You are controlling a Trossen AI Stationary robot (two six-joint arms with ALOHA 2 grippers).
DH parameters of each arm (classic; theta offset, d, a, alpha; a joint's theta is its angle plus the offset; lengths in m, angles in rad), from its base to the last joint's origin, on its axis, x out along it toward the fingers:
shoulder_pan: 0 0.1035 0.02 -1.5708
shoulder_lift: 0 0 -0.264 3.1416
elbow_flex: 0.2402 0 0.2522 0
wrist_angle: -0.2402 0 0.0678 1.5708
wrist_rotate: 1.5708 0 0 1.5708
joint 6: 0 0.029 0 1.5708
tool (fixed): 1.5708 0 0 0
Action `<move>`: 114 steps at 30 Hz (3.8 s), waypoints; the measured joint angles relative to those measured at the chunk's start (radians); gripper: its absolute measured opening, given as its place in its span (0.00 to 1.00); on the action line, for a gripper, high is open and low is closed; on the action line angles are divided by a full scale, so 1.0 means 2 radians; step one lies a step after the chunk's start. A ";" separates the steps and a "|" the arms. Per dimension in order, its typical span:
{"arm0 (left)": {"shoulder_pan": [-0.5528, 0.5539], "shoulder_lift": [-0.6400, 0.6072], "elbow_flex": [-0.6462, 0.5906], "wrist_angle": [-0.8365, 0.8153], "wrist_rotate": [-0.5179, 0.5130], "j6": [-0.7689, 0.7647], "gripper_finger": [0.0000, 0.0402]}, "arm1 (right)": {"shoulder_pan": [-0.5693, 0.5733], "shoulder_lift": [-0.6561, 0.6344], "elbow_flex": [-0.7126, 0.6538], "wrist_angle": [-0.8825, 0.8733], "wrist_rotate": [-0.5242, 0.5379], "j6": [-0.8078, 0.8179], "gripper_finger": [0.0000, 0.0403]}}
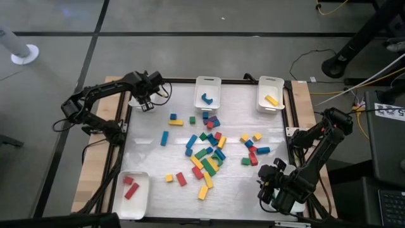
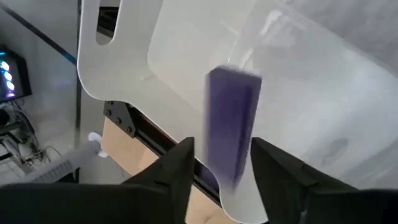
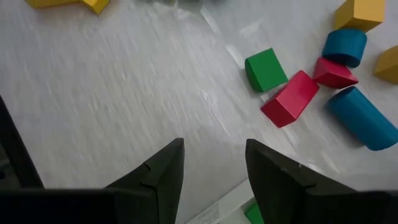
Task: Sort blocks
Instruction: Put the yellow block into the top right white bin
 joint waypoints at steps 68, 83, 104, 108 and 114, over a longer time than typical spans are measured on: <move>-0.001 0.000 -0.009 0.009 0.012 -0.129 0.48 | -0.488 0.016 -0.001 -0.008 -0.163 -0.419 0.52; -0.001 0.000 -0.009 0.009 0.012 -0.132 0.48 | -0.499 0.093 -0.001 -0.028 -0.169 -0.422 0.68; -0.001 0.000 -0.009 0.009 0.012 -0.133 0.48 | -0.517 0.098 -0.074 0.059 -0.233 -0.434 0.66; -0.001 0.000 -0.009 0.009 0.012 -0.130 0.48 | -0.517 0.097 -0.081 0.073 -0.229 -0.448 0.65; -0.001 0.000 -0.009 0.012 0.012 -0.129 0.48 | -0.517 0.097 -0.082 0.083 -0.230 -0.462 0.50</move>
